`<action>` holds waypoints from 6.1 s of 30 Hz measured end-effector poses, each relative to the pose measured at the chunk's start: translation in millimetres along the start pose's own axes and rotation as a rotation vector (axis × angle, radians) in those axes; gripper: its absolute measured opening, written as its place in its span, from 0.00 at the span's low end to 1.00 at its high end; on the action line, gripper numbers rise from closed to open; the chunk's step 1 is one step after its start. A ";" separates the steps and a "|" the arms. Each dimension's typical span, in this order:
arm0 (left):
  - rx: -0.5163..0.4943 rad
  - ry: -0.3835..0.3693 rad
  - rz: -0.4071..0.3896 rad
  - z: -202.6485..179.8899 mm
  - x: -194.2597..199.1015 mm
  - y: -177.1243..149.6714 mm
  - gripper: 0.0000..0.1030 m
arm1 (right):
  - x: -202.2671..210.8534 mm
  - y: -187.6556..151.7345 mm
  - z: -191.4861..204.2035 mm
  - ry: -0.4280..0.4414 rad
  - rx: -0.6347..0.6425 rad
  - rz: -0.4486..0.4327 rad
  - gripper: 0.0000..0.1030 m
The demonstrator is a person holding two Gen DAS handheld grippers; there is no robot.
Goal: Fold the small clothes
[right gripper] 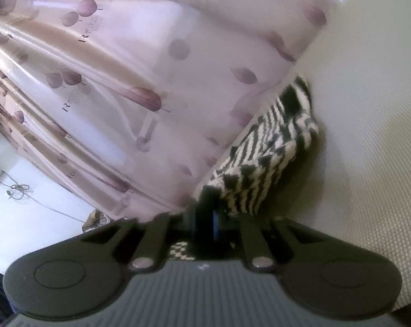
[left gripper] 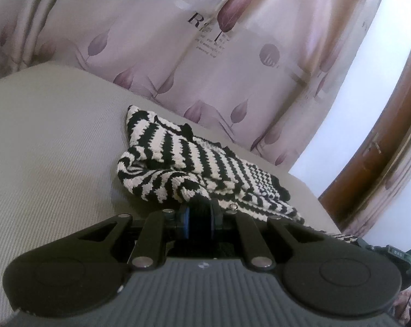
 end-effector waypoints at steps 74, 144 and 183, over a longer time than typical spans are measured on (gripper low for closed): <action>0.006 0.223 -0.108 50.2 -127.4 122.1 0.14 | -128.0 160.8 20.5 -0.057 -0.042 -0.141 0.11; -0.037 0.462 -0.033 156.1 -125.2 61.7 0.52 | -188.1 70.9 -15.0 -0.534 0.661 -0.070 0.71; -0.188 0.552 -0.077 135.8 -121.4 61.1 0.89 | -217.7 42.7 -7.0 -0.650 0.888 0.038 1.00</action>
Point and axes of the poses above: each gripper's, at about its wrist camera, not at the fingertips, and x roughly against the way its jaws point, z to its left, y to its top, the point moved 7 cm from there along -x, roughly the way its jaws point, and after that the axes turned 13 degrees about -y, right-handed, at the moved point
